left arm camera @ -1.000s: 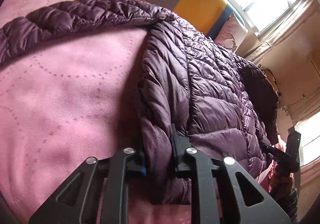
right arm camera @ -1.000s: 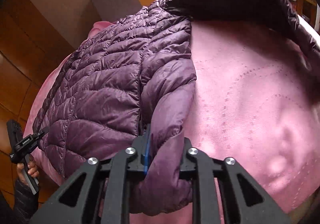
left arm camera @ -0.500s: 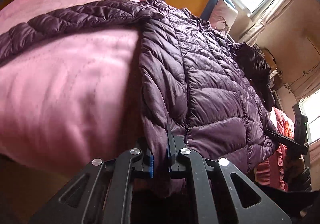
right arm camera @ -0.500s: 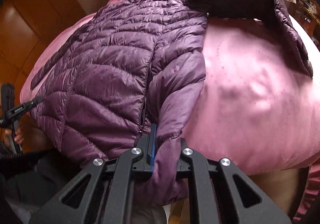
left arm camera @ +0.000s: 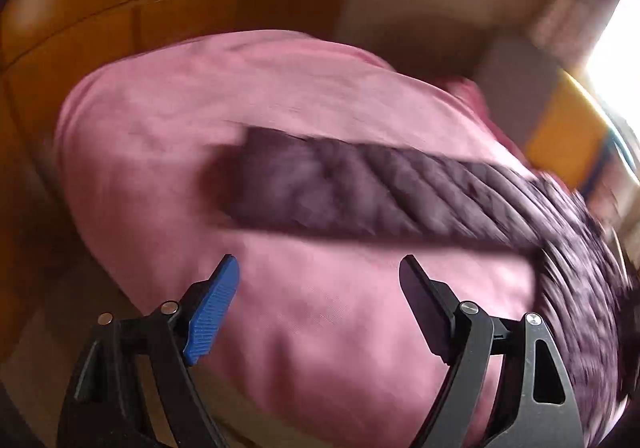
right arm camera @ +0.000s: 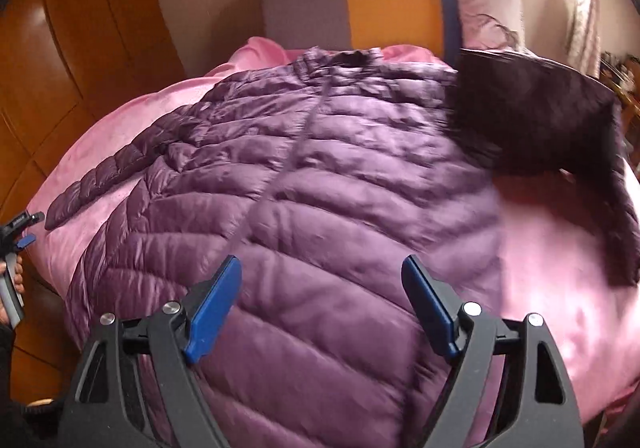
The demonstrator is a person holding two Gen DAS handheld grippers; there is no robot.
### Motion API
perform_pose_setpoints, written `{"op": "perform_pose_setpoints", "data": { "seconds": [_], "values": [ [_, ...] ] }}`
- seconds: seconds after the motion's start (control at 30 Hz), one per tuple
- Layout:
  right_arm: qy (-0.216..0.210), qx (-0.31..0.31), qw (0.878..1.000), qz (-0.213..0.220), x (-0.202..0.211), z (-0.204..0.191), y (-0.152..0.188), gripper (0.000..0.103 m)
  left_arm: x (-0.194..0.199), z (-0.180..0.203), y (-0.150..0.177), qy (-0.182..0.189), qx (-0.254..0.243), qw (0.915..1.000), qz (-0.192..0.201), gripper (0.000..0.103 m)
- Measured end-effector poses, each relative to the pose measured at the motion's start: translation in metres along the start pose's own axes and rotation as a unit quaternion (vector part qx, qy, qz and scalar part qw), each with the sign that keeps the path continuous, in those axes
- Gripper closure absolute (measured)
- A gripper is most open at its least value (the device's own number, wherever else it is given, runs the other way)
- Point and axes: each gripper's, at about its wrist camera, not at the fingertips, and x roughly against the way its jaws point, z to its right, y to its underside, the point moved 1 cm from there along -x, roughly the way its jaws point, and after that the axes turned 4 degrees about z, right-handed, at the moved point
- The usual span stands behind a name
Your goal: Fold large clothes
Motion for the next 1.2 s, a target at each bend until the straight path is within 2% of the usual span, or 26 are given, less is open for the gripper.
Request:
{"op": "perform_pose_setpoints", "data": {
  "seconds": [0.1,0.17,0.23,0.3,0.33,0.37,0.5,0.53,0.57,0.6,0.67,0.73,0.8,0.83,0.87,0.9,0.93,1.2],
  "values": [
    [-0.022,0.010,1.000,-0.001,-0.027,-0.032,-0.007,0.021,-0.041,-0.044,-0.032,-0.054,0.055,0.9970,-0.010,0.022],
    [-0.017,0.021,1.000,-0.007,-0.048,-0.049,-0.009,0.021,-0.063,-0.065,-0.045,-0.061,0.089,0.9938,-0.028,0.022],
    [-0.004,0.037,0.999,-0.012,-0.064,-0.061,-0.009,0.021,-0.082,-0.078,-0.053,-0.041,0.120,0.9909,-0.046,0.026],
    [0.006,0.051,0.999,-0.016,-0.076,-0.070,-0.007,0.021,-0.091,-0.077,-0.057,-0.037,0.108,0.9923,-0.048,0.067],
    [0.011,0.058,0.998,-0.018,-0.081,-0.073,-0.006,0.020,-0.094,-0.073,-0.058,-0.048,0.088,0.9936,-0.052,0.089],
    [0.015,0.064,0.998,-0.019,-0.085,-0.076,-0.004,0.020,-0.095,-0.073,-0.059,-0.045,0.075,0.9945,-0.058,0.103],
    [0.011,0.069,0.997,-0.032,-0.092,-0.081,0.008,0.020,-0.080,-0.086,-0.058,-0.044,0.068,0.9958,-0.043,0.103],
    [0.013,0.073,0.997,-0.032,-0.094,-0.083,0.010,0.020,-0.080,-0.087,-0.056,-0.053,0.064,0.9955,-0.045,0.103],
    [0.013,0.074,0.997,-0.030,-0.095,-0.083,0.012,0.020,-0.081,-0.088,-0.056,-0.106,0.047,0.9924,-0.040,0.103],
    [0.011,0.069,0.997,-0.030,-0.097,-0.082,0.013,0.020,-0.080,-0.091,-0.056,-0.125,0.035,0.9910,-0.034,0.103],
    [0.005,0.060,0.998,-0.032,-0.099,-0.079,0.013,0.019,-0.078,-0.095,-0.054,-0.113,0.053,0.9912,-0.044,0.103],
    [0.006,0.060,0.998,-0.032,-0.098,-0.079,0.013,0.019,-0.061,-0.090,-0.058,-0.110,0.065,0.9917,-0.014,0.103],
    [0.010,0.059,0.998,-0.032,-0.098,-0.079,0.013,0.019,-0.043,-0.075,-0.061,-0.101,0.049,0.9936,0.016,0.091],
    [0.012,0.057,0.998,-0.033,-0.097,-0.079,0.012,0.019,-0.038,-0.067,-0.062,-0.101,0.041,0.9937,0.025,0.059],
    [0.014,0.058,0.998,-0.032,-0.096,-0.080,0.012,0.018,-0.031,-0.059,-0.063,-0.103,0.036,0.9935,0.035,0.023],
    [0.018,0.060,0.998,-0.032,-0.096,-0.081,0.012,0.018,-0.024,-0.054,-0.062,-0.098,0.034,0.9933,0.052,0.017],
    [0.026,0.065,0.997,-0.034,-0.094,-0.082,0.012,0.018,-0.017,-0.046,-0.062,-0.088,0.030,0.9935,0.065,0.017],
    [0.048,0.090,0.995,-0.014,-0.080,-0.091,0.019,0.014,0.007,0.034,-0.037,0.013,-0.013,0.9986,0.050,0.017]
  ]
}}
